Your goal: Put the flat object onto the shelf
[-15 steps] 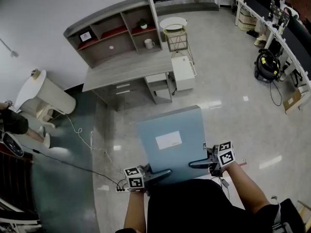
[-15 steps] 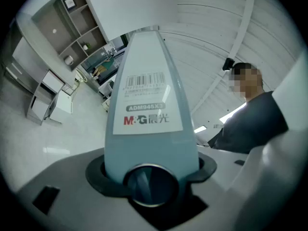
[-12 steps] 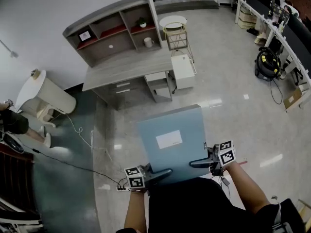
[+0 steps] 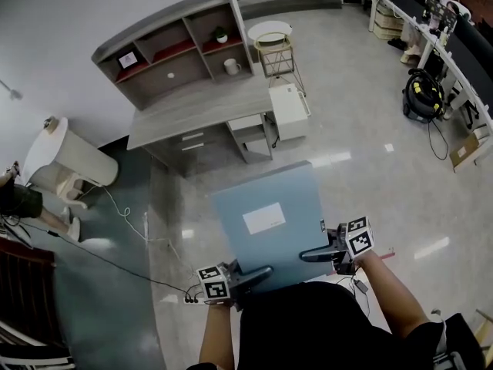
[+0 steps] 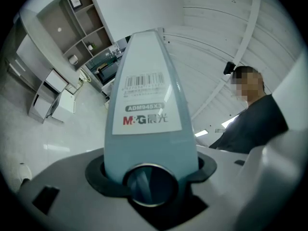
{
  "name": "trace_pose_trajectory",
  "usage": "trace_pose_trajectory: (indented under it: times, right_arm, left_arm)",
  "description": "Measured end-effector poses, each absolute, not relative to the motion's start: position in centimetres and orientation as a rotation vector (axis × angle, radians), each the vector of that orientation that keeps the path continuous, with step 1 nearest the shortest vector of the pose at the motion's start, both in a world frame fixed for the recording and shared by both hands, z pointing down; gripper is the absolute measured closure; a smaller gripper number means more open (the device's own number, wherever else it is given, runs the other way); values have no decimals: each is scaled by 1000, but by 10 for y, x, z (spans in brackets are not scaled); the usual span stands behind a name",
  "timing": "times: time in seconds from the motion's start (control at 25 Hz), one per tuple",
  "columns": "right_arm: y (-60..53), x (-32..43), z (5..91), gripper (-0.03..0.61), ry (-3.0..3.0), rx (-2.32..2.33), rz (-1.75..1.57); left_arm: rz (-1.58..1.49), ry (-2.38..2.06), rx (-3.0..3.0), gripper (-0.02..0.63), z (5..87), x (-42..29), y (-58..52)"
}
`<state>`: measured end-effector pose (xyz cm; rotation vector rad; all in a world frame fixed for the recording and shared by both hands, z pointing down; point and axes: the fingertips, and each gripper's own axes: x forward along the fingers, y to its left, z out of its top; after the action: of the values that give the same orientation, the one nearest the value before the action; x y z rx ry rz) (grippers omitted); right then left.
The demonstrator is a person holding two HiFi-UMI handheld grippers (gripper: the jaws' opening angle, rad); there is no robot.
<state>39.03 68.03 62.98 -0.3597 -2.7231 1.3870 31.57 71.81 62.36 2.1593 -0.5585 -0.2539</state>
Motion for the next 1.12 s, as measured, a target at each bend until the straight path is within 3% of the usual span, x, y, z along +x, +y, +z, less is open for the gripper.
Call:
trace_pose_trajectory:
  times: [1.12]
  right_arm:
    - [389,158,614,286,-2710,-181,1383]
  left_arm:
    - [-298,-456,2168,311,617,79,426]
